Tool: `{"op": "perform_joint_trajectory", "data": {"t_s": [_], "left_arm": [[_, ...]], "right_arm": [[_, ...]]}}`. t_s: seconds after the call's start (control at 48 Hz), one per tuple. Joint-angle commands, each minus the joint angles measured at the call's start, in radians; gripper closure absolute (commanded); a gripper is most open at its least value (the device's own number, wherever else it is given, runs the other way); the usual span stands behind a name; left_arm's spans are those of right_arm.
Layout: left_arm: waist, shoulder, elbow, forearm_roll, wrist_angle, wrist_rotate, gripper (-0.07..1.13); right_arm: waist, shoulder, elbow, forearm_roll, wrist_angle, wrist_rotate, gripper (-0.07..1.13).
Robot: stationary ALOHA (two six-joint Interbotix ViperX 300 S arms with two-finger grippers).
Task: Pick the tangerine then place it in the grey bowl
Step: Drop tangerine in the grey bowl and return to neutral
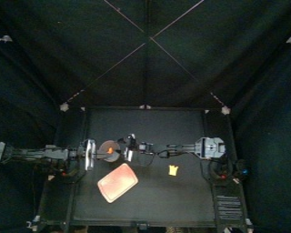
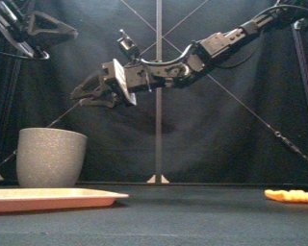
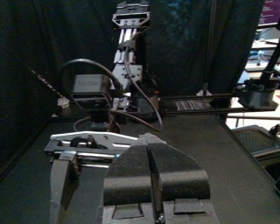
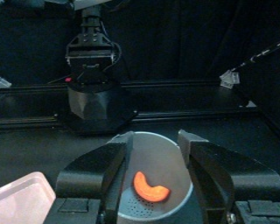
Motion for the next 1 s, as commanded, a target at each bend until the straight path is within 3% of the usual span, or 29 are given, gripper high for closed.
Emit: {"op": "perform_joint_trajectory", "data": {"t_s": [0.021, 0.229, 0.604, 1.0], "left_arm": [[0.0, 0.002, -0.015, 0.003, -0.011, 0.0, 1.0], [0.0, 0.003, -0.008, 0.002, -0.011, 0.0, 1.0], [0.002, 0.002, -0.005, 0.003, -0.009, 0.002, 1.0], [0.0, 0.003, 0.014, 0.002, -0.003, 0.002, 1.0]], "right_arm": [[0.002, -0.061, 0.029, -0.009, -0.009, -0.006, 0.22], [0.029, -0.155, 0.178, -0.044, -0.021, 0.0, 0.22], [0.109, -0.377, 0.436, -0.02, -0.038, 0.002, 0.22], [0.14, -0.469, 0.534, 0.026, -0.08, 0.002, 0.22]]}}
